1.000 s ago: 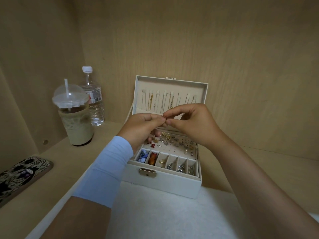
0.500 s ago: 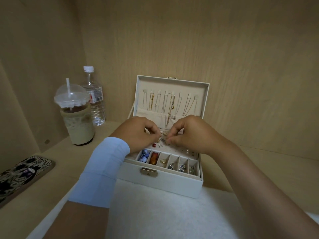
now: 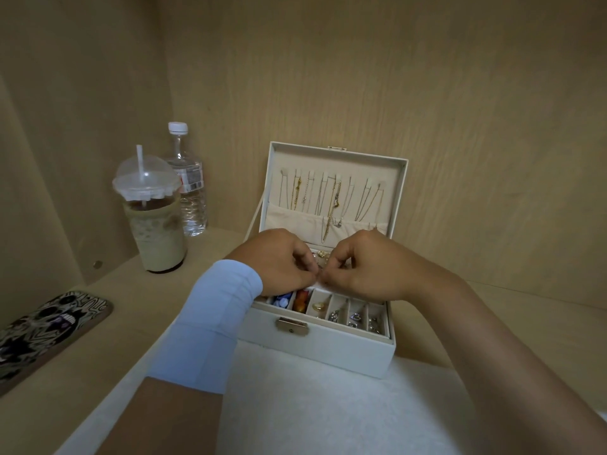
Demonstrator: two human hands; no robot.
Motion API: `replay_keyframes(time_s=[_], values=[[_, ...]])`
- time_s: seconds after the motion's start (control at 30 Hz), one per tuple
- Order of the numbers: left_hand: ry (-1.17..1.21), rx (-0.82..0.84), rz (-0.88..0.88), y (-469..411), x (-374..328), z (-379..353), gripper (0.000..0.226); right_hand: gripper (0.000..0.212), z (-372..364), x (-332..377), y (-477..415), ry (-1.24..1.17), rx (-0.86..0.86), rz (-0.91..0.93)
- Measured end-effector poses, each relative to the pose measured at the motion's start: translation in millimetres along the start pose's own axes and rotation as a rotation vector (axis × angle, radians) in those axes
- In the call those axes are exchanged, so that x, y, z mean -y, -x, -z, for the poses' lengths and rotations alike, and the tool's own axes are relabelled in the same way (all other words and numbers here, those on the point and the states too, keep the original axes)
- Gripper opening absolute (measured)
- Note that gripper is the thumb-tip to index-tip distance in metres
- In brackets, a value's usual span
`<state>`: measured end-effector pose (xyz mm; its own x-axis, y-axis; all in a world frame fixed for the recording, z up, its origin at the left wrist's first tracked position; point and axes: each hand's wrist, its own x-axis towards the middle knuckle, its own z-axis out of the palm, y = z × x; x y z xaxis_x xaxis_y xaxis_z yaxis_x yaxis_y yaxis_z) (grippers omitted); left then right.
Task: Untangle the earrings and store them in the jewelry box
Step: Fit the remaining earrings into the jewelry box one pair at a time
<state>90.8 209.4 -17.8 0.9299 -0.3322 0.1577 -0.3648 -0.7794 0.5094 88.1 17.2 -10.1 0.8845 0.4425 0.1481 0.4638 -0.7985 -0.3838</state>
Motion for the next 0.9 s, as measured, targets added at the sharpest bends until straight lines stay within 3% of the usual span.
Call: replay_keyframes(time_s=[0.2, 0.33, 0.6, 0.8, 0.9], values=[[0.019, 0.005, 0.026, -0.3, -0.1, -1.3, 0.010, 0.025, 1.6, -1.1, 0.0, -0.087, 0.023, -0.061], [0.054, -0.017, 0.019, 0.6, -4.8, -0.4, 0.010, 0.021, 16.3, -6.3, 9.4, -0.188, -0.087, -0.098], [0.215, -0.126, -0.153, -2.4, -62.6, -29.3, 0.006, 0.013, 52.3, -51.4, 69.3, -0.170, -0.182, -0.147], [0.148, 0.000, -0.263, -16.9, -128.0, -69.8, 0.009, 0.007, 74.0, -90.5, 119.5, -0.080, -0.075, -0.235], [0.103, 0.094, -0.281, -24.9, -151.1, -96.2, 0.009, 0.017, 79.8, -108.6, 139.9, -0.024, 0.031, -0.299]])
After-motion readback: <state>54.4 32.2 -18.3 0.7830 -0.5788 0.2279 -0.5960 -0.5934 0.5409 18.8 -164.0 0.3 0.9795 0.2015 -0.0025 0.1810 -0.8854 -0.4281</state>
